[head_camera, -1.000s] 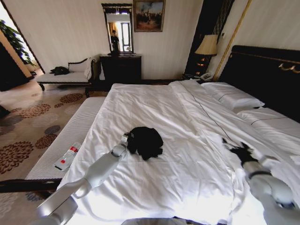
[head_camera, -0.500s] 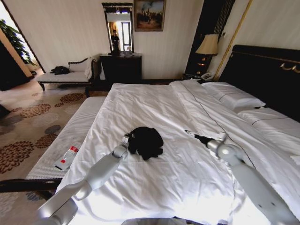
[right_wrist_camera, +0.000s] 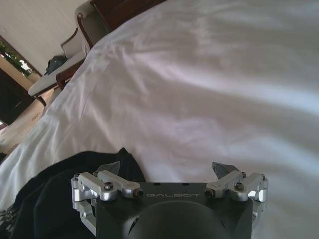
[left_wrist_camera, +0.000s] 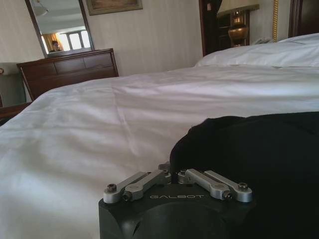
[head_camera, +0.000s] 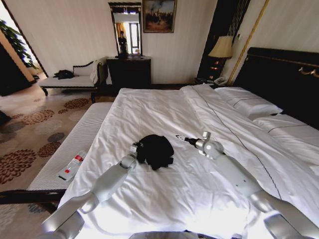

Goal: Fold the clothes on the bed.

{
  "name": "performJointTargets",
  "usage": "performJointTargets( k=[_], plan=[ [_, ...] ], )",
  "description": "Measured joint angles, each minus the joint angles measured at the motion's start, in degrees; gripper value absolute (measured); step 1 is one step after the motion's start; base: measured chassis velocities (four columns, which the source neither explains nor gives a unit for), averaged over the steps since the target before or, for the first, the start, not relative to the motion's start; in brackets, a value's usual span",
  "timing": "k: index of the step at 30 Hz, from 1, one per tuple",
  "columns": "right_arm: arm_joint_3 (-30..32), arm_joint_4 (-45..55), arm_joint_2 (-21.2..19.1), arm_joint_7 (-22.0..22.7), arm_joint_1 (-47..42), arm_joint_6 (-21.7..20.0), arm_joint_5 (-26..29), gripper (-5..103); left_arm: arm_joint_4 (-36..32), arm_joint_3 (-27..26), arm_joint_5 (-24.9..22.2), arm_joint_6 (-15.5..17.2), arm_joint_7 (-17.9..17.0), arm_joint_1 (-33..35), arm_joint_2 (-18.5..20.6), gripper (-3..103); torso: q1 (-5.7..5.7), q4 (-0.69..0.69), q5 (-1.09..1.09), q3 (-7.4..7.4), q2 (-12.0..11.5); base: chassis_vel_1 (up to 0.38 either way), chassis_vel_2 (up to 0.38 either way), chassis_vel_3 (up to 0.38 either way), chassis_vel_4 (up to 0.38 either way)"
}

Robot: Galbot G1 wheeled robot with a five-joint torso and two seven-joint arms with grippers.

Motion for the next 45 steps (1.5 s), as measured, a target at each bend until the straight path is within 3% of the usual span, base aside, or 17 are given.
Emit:
performJointTargets(
  k=[16,28,32,35,37,44,45],
  plan=[
    [-0.5,-6.6,10.2,-0.6,1.4,0.3,-2.7,102,-1.3,0.0,-0.1,-0.2,0.2,0.5,1.2,1,0.00,0.02,0.00,0.00,0.0,0.000,0.000,0.000,0.000],
    [0.8,-11.2,13.8,-1.3,2.4,1.1,-5.3,87,-0.6,0.1,-0.1,-0.4,0.3,0.3,0.7,1,0.00,0.02,0.02,0.00,0.0,0.000,0.000,0.000,0.000],
    [1.0,-11.8,13.9,-1.3,2.5,1.3,-5.7,78,-0.4,0.1,-0.1,-0.4,0.3,0.4,0.8,1,0.00,0.01,0.01,0.00,0.0,0.000,0.000,0.000,0.000],
    [1.0,-11.9,14.1,-1.5,2.5,1.3,-6.1,62,-0.4,0.1,-0.1,-0.4,0.3,0.4,0.7,1,0.00,0.01,0.02,0.00,0.0,0.000,0.000,0.000,0.000],
    [0.9,-12.0,14.2,-1.5,2.5,1.4,-6.2,62,-0.4,0.1,-0.1,-0.4,0.3,0.3,0.7,1,0.00,0.02,0.02,0.00,0.0,0.000,0.000,0.000,0.000],
    [0.8,-11.8,14.1,-1.6,2.6,1.4,-6.4,28,-0.2,0.2,0.0,-0.4,0.3,0.1,0.4,1,0.00,0.02,0.02,0.00,0.0,0.000,0.000,0.000,0.000],
    [0.7,-11.7,14.0,-1.6,2.5,1.4,-6.5,28,-0.1,0.2,0.0,-0.4,0.3,0.1,0.3,1,0.00,0.02,0.02,0.00,0.0,0.000,0.000,0.000,0.000]
  ],
)
